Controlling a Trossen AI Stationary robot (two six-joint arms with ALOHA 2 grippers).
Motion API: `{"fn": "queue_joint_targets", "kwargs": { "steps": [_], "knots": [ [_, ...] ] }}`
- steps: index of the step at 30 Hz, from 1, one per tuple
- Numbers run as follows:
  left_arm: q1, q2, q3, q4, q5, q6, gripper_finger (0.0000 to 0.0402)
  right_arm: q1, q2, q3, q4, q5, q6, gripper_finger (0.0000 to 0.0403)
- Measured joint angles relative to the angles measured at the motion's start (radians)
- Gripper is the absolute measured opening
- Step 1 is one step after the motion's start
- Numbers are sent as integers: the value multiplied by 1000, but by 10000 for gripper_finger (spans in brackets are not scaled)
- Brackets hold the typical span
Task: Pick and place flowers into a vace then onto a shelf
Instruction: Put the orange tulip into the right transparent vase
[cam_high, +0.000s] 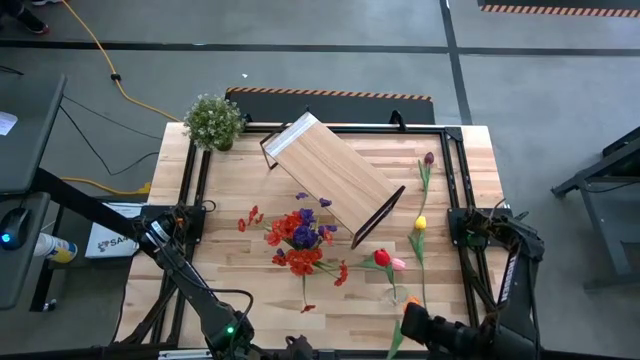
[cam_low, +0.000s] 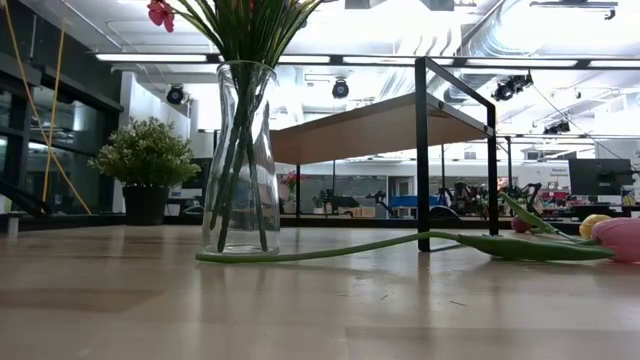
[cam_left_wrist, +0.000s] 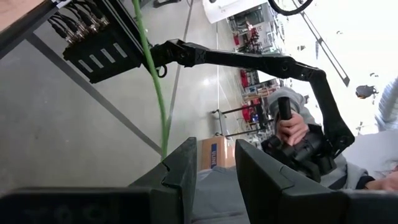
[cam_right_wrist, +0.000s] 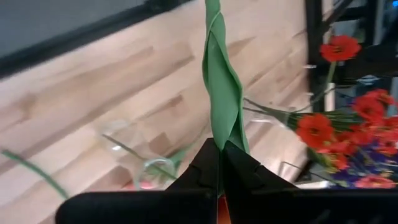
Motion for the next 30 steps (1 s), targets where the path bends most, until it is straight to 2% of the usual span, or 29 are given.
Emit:
{"fn": "queue_joint_targets", "kwargs": {
  "steps": [4, 19, 30],
  "knots": [
    [0, 0, 0, 0, 0, 0, 145, 0, -1, 0, 0, -32, -3, 0],
    [0, 0, 0, -1, -1, 3, 145, -37, -80, 0, 0, -15, -28, 0],
    [0, 0, 0, -1, -23, 0, 145, -47, -90, 0, 0, 155, -198, 0]
  ]
}}
